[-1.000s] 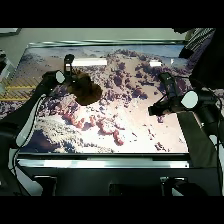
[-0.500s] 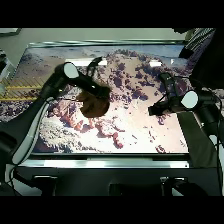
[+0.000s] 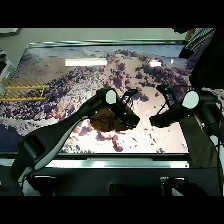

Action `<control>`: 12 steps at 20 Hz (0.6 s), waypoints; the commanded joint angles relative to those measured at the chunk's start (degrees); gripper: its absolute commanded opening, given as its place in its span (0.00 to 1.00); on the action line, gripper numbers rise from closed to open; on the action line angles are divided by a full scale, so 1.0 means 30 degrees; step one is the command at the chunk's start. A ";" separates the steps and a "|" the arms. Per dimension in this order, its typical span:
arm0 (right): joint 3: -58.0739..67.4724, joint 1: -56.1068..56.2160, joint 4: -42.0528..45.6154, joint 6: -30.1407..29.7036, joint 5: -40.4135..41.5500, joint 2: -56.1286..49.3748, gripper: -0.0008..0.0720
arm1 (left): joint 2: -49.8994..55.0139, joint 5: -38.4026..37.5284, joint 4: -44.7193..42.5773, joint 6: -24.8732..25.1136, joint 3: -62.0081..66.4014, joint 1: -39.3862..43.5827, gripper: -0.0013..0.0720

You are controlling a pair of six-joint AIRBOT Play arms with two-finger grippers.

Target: Fold the clothes and pants, and hang the long-sleeved shirts on hangers.

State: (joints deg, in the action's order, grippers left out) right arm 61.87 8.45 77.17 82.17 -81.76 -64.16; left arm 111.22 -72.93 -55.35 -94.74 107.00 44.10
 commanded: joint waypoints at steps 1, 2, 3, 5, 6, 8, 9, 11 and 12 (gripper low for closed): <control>0.0007 -0.0029 -0.0219 0.1188 -0.2127 0.0036 0.11 | -0.0007 -0.0816 0.0087 -0.0226 0.0044 -0.0605 0.69; 0.0007 -0.0029 -0.0641 0.1413 -0.1996 0.0036 0.23 | -0.0612 -0.1508 -0.0168 -0.0219 0.0051 -0.1311 0.86; 0.0029 -0.0029 -0.1246 0.1399 -0.1741 0.0036 0.39 | -0.1370 -0.2448 -0.0852 -0.0219 0.0044 -0.2164 0.88; 0.0379 -0.0029 -0.2776 0.1341 -0.0721 0.0036 0.53 | -0.3024 -0.4197 -0.2929 -0.0219 0.0044 -0.3861 0.87; 0.0911 -0.0029 -0.3191 0.1384 -0.0058 0.0036 0.53 | -0.3840 -0.4925 -0.3934 -0.0219 0.0044 -0.4663 0.87; 0.2390 -0.0335 -0.3293 0.1515 0.1464 0.0029 0.53 | -0.5603 -0.5734 -0.5435 -0.0226 -0.0328 -0.6375 0.87; 0.2958 -0.0998 -0.3650 0.1545 0.2135 0.0015 0.53 | -0.6506 -0.5741 -0.5639 -0.0226 -0.0962 -0.7176 0.87; 0.3075 -0.3381 -0.5064 0.1100 0.2535 -0.0102 0.54 | -0.8553 -0.5384 -0.5639 -0.0240 -0.3300 -0.8706 0.87; 0.2688 -0.4634 -0.5654 0.0721 0.2266 -0.0408 0.55 | -0.9697 -0.5005 -0.5639 -0.0233 -0.4867 -0.9369 0.87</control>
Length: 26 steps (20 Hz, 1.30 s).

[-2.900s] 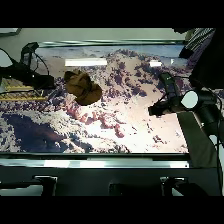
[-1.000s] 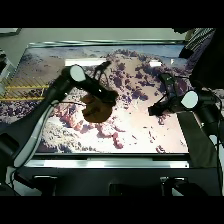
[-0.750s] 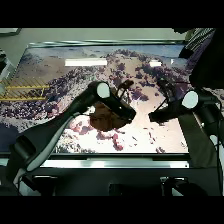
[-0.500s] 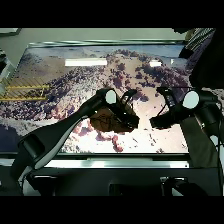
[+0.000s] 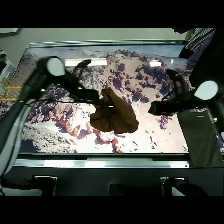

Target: Fold the clothes and pants, and hang the long-sleeved shirts on hangers.

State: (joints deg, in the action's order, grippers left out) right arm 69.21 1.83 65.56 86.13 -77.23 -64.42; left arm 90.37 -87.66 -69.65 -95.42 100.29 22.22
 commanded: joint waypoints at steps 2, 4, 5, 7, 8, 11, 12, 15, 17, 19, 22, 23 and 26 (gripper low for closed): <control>-0.1931 -0.4153 -0.3949 -0.1508 0.0954 -0.0896 0.61 | -0.4772 0.0962 -0.0809 0.0007 -0.5581 -0.3155 0.87; -0.4903 -0.4291 -0.5027 -0.1865 0.1647 -0.1341 0.70 | -0.6725 0.2208 -0.0189 0.0095 -0.8444 -0.4218 0.87; -0.6302 -0.4058 -0.5486 -0.1872 0.2259 -0.1450 0.70 | -0.7526 0.2783 0.0423 0.0095 -0.9610 -0.4677 0.87; -0.8429 -0.3111 -0.6419 -0.2317 0.3949 -0.1464 0.77 | -0.8910 0.3716 0.1923 0.0576 -1.1628 -0.5632 0.87; -0.9056 -0.2426 -0.6805 -0.2361 0.5027 -0.1464 0.77 | -0.9413 0.3963 0.2579 0.0896 -1.2451 -0.6098 0.87; -0.9581 0.0015 -0.7162 -0.1785 0.8276 -0.1756 0.77 | -1.0047 0.4095 0.3395 0.1326 -1.3930 -0.7169 0.87; -0.9566 0.0816 -0.7162 -0.1122 0.9165 -0.2157 0.77 | -1.0032 0.4102 0.3395 0.1326 -1.4207 -0.7417 0.87; -0.9566 0.2222 -0.7723 -0.0313 1.0440 -0.3628 0.76 | -0.9996 0.4889 0.3446 0.1705 -1.4826 -0.7774 0.87; -0.9566 0.2353 -0.8174 -0.0321 1.0943 -0.3963 0.55 | -0.9741 0.6164 0.3555 0.1880 -1.5271 -0.7737 0.87; -0.9551 0.2295 -0.8160 -0.0430 1.1256 -0.3956 0.21 | -0.9049 0.7898 0.4473 0.2375 -1.6021 -0.7730 0.87; -0.9428 0.2302 -0.8327 -0.0415 1.0637 -0.3701 0.06 | -0.6878 0.9712 0.7512 0.4998 -1.6487 -0.7563 0.87; -0.9428 0.2302 -0.8320 -0.0415 1.0316 -0.3439 0.06 | -0.5931 1.0324 0.8867 0.6113 -1.6487 -0.7395 0.87; -0.9428 0.2302 -0.8291 -0.0415 0.9369 -0.2667 0.06 | -0.3388 1.1788 1.1890 0.8721 -1.6451 -0.6659 0.87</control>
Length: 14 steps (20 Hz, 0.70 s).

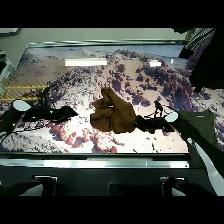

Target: Fold the clothes and pants, and hang the long-sleeved shirts on hangers.

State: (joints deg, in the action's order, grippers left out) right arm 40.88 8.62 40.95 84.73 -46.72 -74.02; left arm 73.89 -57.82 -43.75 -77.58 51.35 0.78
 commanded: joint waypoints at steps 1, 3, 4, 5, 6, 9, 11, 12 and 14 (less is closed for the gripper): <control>0.0015 0.0036 -0.0087 0.0051 -0.1078 0.0765 0.06 | 0.2841 0.2178 0.3854 0.3228 -0.0138 0.0780 0.87; 0.0015 0.0036 -0.0073 0.0044 -0.1523 0.1173 0.06 | 0.3993 0.2608 0.4969 0.4284 -0.0131 0.1355 0.87; 0.0015 0.0036 -0.0073 0.0036 -0.1719 0.1333 0.06 | 0.4408 0.2769 0.5246 0.4685 -0.0124 0.1639 0.87; 0.0015 0.0036 -0.0073 0.0036 -0.1865 0.1421 0.06 | 0.4787 0.2943 0.5238 0.4743 -0.0087 0.1938 0.87; 0.0015 0.0036 -0.0073 0.0036 -0.1982 0.1443 0.06 | 0.5042 0.3177 0.5253 0.4743 -0.0080 0.2171 0.87; 0.0015 0.0051 -0.0087 0.0015 -0.2506 0.1457 0.06 | 0.5588 0.3504 0.5253 0.4867 0.0430 0.2652 0.83; 0.0015 0.0051 -0.0087 0.0015 -0.2718 0.1457 0.06 | 0.6047 0.3526 0.5253 0.4860 0.1137 0.2922 0.83; 0.0015 0.0051 -0.0095 0.0022 -0.2776 0.1457 0.06 | 0.6339 0.3657 0.5238 0.4860 0.1479 0.3096 0.83; 0.0015 0.0051 -0.0138 0.0022 -0.2907 0.1508 0.06 | 0.6841 0.3577 0.5253 0.4845 0.2025 0.3257 0.45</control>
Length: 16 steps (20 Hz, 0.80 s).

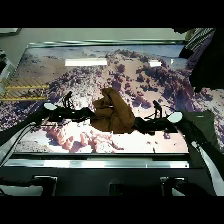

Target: Fold the clothes and pants, and hang the long-sleeved shirts on hangers.

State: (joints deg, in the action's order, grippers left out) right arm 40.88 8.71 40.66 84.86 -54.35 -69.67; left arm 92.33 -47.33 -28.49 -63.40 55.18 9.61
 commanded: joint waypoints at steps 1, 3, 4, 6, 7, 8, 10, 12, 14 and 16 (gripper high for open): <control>0.0022 0.0022 -0.0051 -0.0080 -0.0328 0.0233 0.06 | 0.0670 -0.0160 0.0160 0.0131 0.0998 0.0233 0.04; 0.0044 0.0015 0.0015 -0.0342 0.0408 0.1158 0.06 | 0.0226 -0.0787 0.0146 0.0138 0.1829 -0.0160 0.04; 0.0240 0.0015 0.0182 -0.0510 0.0984 0.1843 0.05 | -0.0175 -0.1056 0.0146 0.0138 0.2331 -0.0452 0.04; 0.1413 0.0015 0.0823 -0.0576 0.2098 0.3381 0.05 | -0.1377 -0.1902 0.0138 0.0117 0.3643 -0.1275 0.04; 0.2412 0.0015 0.1384 -0.0576 0.2543 0.4175 0.05 | -0.2178 -0.2397 0.0138 0.0124 0.4430 -0.1770 0.04; 0.3585 0.0015 0.1996 -0.0568 0.3089 0.4889 0.05 | -0.3031 -0.2812 0.0138 0.0058 0.5187 -0.2259 0.04; 0.6054 0.0015 0.2280 -0.0576 0.4342 0.6047 0.05 | -0.5042 -0.3373 0.0124 -0.0510 0.6849 -0.3308 0.04; 0.8663 0.0015 0.2652 -0.0852 0.5027 0.6827 0.05 | -0.7351 -0.3650 -0.0444 -0.1523 0.8590 -0.4335 0.04; 1.1103 0.0022 0.3548 -0.0933 0.4881 0.7512 0.05 | -0.9573 -0.4036 -0.2062 -0.3162 1.0178 -0.5158 0.04; 1.3158 0.0022 0.4408 -0.0947 0.4240 0.8327 0.05 | -1.1810 -0.4393 -0.3745 -0.5071 1.1285 -0.5880 0.04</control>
State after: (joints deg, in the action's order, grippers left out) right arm 71.26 8.73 49.87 82.48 -41.69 -48.14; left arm 65.63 -58.63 -33.23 -71.09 83.53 -4.73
